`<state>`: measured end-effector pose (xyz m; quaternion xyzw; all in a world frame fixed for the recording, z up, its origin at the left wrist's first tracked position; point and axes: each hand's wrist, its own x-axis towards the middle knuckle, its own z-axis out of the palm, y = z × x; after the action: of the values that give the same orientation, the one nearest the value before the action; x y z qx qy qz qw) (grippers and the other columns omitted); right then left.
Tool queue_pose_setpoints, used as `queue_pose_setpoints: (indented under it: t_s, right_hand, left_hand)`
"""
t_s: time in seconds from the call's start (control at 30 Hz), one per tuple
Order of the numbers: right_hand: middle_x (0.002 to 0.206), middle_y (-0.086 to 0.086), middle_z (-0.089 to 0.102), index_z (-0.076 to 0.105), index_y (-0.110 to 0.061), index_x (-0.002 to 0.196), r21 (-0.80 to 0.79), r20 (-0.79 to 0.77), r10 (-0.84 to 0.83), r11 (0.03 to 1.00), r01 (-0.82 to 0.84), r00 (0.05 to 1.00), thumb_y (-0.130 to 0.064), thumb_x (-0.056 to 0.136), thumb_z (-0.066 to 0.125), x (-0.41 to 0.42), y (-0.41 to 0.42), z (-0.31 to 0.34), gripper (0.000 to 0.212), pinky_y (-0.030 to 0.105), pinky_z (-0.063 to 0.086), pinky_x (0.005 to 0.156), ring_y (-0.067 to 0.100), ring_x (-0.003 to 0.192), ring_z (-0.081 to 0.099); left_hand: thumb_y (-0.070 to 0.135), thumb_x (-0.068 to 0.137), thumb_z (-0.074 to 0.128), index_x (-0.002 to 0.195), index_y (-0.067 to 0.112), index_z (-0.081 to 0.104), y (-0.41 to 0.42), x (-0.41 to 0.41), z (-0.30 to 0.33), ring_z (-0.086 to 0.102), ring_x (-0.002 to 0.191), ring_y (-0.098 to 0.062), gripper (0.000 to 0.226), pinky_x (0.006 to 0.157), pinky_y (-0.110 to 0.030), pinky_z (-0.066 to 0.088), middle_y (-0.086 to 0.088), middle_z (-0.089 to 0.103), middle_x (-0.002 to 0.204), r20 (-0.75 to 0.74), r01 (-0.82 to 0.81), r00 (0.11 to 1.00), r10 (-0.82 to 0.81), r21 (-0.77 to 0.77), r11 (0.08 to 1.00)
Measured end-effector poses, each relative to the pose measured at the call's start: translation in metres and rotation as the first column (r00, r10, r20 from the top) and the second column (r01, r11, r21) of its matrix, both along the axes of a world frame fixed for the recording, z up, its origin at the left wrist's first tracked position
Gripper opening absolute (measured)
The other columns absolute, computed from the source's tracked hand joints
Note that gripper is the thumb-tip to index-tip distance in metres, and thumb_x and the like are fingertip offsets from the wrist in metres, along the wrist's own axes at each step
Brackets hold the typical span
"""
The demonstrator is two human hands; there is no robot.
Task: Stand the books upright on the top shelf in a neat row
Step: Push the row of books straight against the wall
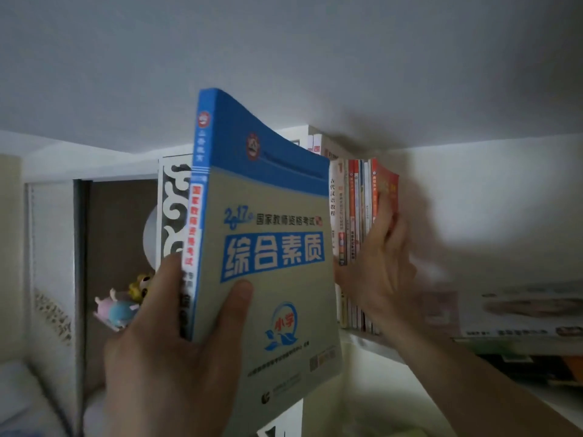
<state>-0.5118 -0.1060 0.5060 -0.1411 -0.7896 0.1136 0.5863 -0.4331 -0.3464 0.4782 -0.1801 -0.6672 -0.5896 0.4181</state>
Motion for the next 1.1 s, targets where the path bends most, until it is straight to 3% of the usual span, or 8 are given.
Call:
queue_pose_setpoints:
  t_s: [0.1, 0.17, 0.33, 0.43, 0.6, 0.73, 0.83, 1.1]
  right_hand:
    - [0.137, 0.016, 0.041, 0.011, -0.015, 0.158, -0.005, -0.062, 0.022, 1.000, -0.023, 0.998, -0.054, 0.068, 0.083, 0.005, 0.001, 0.003, 0.122, 0.048, 0.058, 0.072, 0.036, 0.108, 0.058]
    - [0.134, 0.014, 0.040, 0.011, -0.014, 0.158, -0.049, -0.089, 0.105, 0.993, -0.110, 0.990, -0.045, 0.067, 0.089, 0.016, 0.010, 0.003, 0.124, 0.040, 0.055, 0.068, 0.024, 0.099, 0.054]
    - [0.129, 0.001, 0.043, 0.005, -0.015, 0.158, -0.171, -0.111, 0.313, 0.929, -0.328, 0.943, -0.024, 0.067, 0.094, 0.045, 0.030, 0.005, 0.128, 0.006, 0.043, 0.067, -0.002, 0.089, 0.049]
    - [0.119, -0.010, 0.045, 0.010, -0.014, 0.155, -0.208, -0.146, 0.427, 0.869, -0.450, 0.892, -0.008, 0.071, 0.088, 0.051, 0.036, 0.008, 0.115, -0.006, 0.039, 0.061, -0.022, 0.084, 0.050]
    - [0.126, -0.009, 0.037, 0.009, -0.015, 0.155, -0.223, -0.141, 0.457, 0.849, -0.478, 0.878, 0.001, 0.074, 0.083, 0.051, 0.038, 0.007, 0.111, -0.009, 0.035, 0.060, -0.008, 0.079, 0.046]
    - [0.125, -0.009, 0.035, 0.012, -0.017, 0.154, -0.238, -0.140, 0.460, 0.844, -0.481, 0.877, 0.000, 0.074, 0.084, 0.052, 0.033, 0.008, 0.109, -0.009, 0.036, 0.057, -0.035, 0.080, 0.040]
    - [0.123, -0.009, 0.032, 0.011, -0.015, 0.155, -0.240, -0.132, 0.443, 0.854, -0.462, 0.887, -0.001, 0.072, 0.087, 0.052, 0.032, 0.010, 0.113, -0.009, 0.034, 0.056, -0.008, 0.076, 0.043]
    - [0.122, -0.008, 0.040, 0.018, -0.016, 0.151, -0.208, -0.134, 0.403, 0.882, -0.423, 0.906, -0.008, 0.069, 0.090, 0.052, 0.034, 0.011, 0.110, -0.004, 0.036, 0.055, -0.006, 0.080, 0.041]
  left_hand:
    - [0.051, 0.084, 0.077, 0.100, 0.050, 0.060, 0.012, -0.008, -0.005, 0.059, 0.070, 0.022, 0.024, 0.056, -0.006, 0.037, 0.053, 0.056, 0.077, -0.035, -0.035, 0.999, 0.032, -0.090, 0.995]
    - [0.041, 0.085, 0.073, 0.100, 0.046, 0.059, 0.018, -0.012, 0.002, 0.052, 0.068, 0.031, 0.022, 0.058, -0.001, 0.043, 0.049, 0.056, 0.066, -0.054, -0.075, 0.996, 0.069, -0.133, 0.988]
    - [0.036, 0.095, 0.065, 0.109, 0.028, 0.056, 0.039, -0.016, 0.032, 0.066, 0.061, -0.021, 0.018, 0.057, -0.037, 0.060, 0.007, 0.075, 0.085, -0.109, -0.196, 0.980, 0.168, -0.333, 0.923]
    - [0.036, 0.096, 0.065, 0.112, 0.029, 0.056, 0.034, -0.027, 0.048, 0.069, 0.070, -0.029, 0.020, 0.064, -0.045, 0.062, 0.004, 0.075, 0.092, -0.103, -0.241, 0.970, 0.219, -0.365, 0.899]
    - [0.033, 0.095, 0.067, 0.113, 0.024, 0.058, 0.028, -0.023, 0.055, 0.059, 0.068, -0.028, 0.022, 0.067, -0.036, 0.052, 0.003, 0.074, 0.094, -0.182, -0.320, 0.944, 0.276, -0.294, 0.901]
    - [0.030, 0.097, 0.064, 0.115, 0.024, 0.055, 0.048, -0.021, 0.057, 0.069, 0.068, -0.030, 0.021, 0.063, -0.042, 0.061, 0.001, 0.076, 0.099, -0.168, -0.270, 0.960, 0.224, -0.348, 0.898]
    - [0.029, 0.097, 0.062, 0.116, 0.025, 0.054, 0.067, -0.021, 0.059, 0.069, 0.075, -0.030, 0.021, 0.064, -0.040, 0.061, 0.000, 0.076, 0.104, -0.139, -0.258, 0.966, 0.220, -0.412, 0.874]
    - [0.029, 0.092, 0.069, 0.111, 0.026, 0.063, 0.086, -0.023, 0.056, 0.071, 0.087, -0.022, 0.021, 0.076, -0.046, 0.061, 0.010, 0.076, 0.109, -0.104, -0.064, 0.994, 0.044, -0.191, 0.979]
